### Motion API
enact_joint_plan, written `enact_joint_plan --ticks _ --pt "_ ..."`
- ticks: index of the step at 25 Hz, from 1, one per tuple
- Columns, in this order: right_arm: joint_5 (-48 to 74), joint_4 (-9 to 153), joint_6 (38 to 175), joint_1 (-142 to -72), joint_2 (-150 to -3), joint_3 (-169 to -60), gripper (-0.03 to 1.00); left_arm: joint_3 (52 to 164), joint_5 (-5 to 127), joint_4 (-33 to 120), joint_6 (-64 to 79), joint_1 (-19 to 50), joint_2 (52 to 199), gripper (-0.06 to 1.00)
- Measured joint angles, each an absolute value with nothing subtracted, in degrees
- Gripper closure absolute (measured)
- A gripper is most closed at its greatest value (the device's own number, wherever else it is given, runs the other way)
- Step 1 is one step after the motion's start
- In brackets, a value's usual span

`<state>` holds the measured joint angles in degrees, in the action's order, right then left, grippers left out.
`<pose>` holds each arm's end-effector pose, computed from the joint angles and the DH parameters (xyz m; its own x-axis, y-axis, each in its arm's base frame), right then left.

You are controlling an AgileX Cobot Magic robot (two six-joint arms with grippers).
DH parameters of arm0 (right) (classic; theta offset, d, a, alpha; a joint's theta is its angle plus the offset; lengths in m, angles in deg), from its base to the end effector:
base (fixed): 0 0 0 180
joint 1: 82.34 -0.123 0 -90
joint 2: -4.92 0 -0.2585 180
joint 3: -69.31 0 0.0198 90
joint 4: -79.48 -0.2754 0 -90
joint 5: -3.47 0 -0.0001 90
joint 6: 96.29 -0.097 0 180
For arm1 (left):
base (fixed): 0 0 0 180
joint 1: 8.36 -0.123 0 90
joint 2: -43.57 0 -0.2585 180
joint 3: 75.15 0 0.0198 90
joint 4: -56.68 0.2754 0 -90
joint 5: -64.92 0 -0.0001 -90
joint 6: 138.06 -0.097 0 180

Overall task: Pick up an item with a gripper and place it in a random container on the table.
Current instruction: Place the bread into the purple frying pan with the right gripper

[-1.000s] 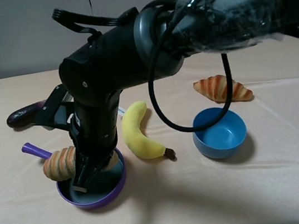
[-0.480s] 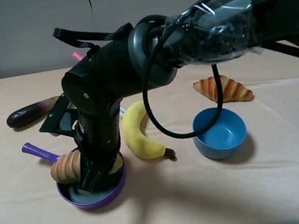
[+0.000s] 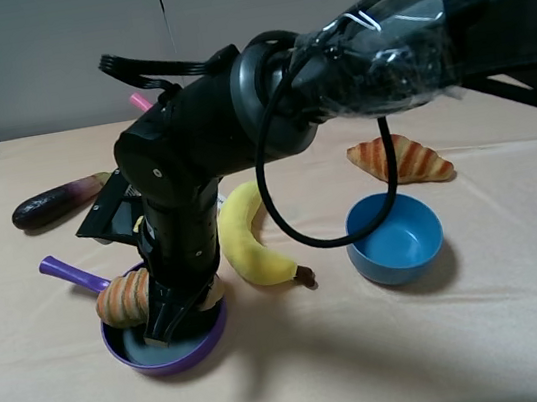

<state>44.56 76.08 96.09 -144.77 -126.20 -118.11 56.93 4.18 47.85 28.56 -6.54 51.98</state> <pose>0.1982 0.3878 0.0879 -0.2882 -0.9200 -0.2658 -0.9536 0.3009 -0.0078 0.0478 -0.0145 0.2866 -0.4210 0.1691 -0.8912 0.2198 0.9722 0.0807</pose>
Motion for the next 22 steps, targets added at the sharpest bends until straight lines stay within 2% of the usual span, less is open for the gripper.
enact_joint_plan --ticks 22 --pt "46.0 78.6 94.0 -144.8 -127.5 -118.1 0.78 56.9 4.2 47.8 28.6 -6.5 52.0 -0.05"
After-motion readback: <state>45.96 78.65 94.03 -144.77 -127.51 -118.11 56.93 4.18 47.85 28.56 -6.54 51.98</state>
